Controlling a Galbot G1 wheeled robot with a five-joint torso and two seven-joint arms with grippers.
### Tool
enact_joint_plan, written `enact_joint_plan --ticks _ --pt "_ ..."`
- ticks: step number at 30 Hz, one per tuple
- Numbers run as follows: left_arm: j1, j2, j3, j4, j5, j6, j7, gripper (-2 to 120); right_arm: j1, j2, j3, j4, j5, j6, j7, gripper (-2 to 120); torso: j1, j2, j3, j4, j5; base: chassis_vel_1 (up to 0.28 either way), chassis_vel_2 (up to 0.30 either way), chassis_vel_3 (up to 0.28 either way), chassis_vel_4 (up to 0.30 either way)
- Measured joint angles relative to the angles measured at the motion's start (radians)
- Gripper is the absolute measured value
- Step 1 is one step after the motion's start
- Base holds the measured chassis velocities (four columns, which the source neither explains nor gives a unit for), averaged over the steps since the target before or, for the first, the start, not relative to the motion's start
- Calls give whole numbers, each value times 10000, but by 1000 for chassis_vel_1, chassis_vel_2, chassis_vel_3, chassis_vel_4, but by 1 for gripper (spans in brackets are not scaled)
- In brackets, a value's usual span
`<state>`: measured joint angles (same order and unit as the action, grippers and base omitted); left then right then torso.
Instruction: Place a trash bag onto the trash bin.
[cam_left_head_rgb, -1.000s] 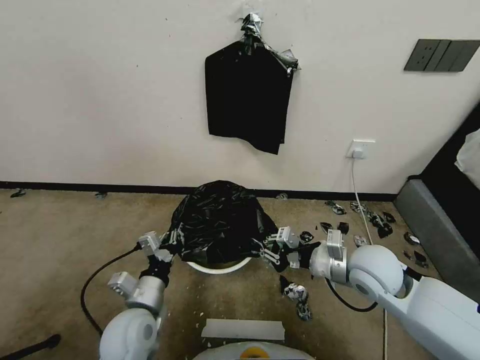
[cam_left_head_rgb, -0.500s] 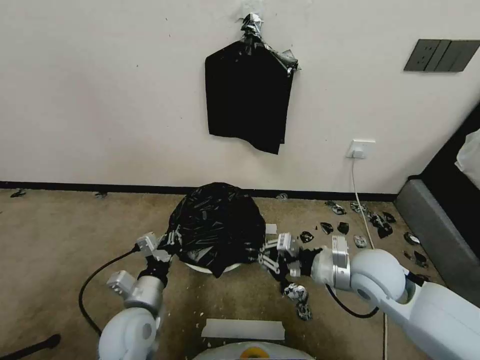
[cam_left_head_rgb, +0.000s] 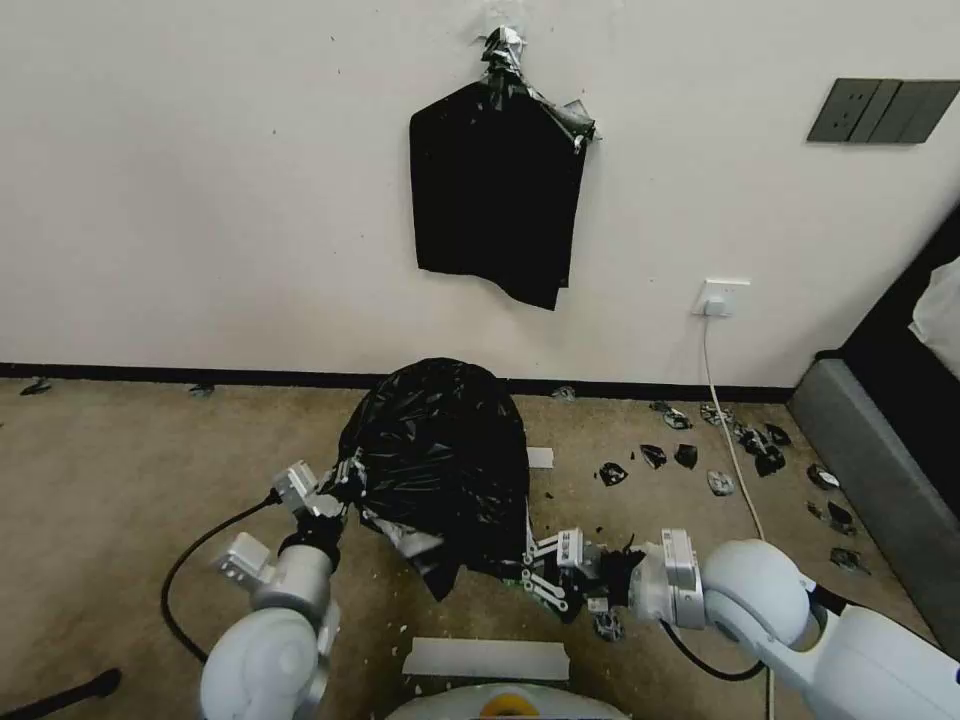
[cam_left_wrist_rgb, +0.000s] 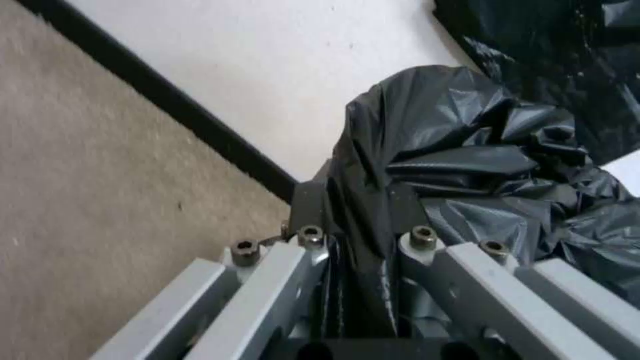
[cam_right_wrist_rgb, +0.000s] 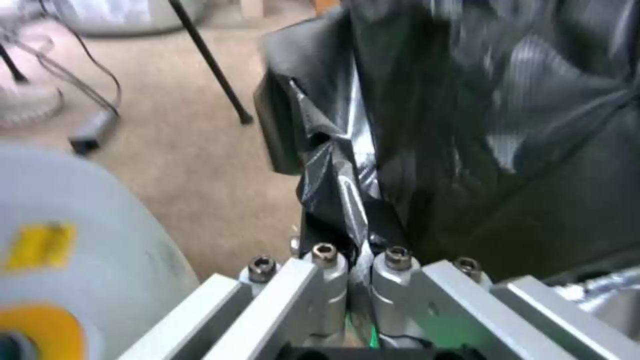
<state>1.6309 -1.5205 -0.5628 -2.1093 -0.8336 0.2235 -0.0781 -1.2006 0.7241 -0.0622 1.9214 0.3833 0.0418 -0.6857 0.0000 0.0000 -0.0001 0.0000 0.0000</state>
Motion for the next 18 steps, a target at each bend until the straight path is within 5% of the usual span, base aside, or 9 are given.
enact_joint_plan --ticks 18 --pt "621 -520 210 -954 -367 441 -388 7 409 1098 -63 -2613 -1903 1051 -50 0 0 0 0 0 -1 0 0 0 0"
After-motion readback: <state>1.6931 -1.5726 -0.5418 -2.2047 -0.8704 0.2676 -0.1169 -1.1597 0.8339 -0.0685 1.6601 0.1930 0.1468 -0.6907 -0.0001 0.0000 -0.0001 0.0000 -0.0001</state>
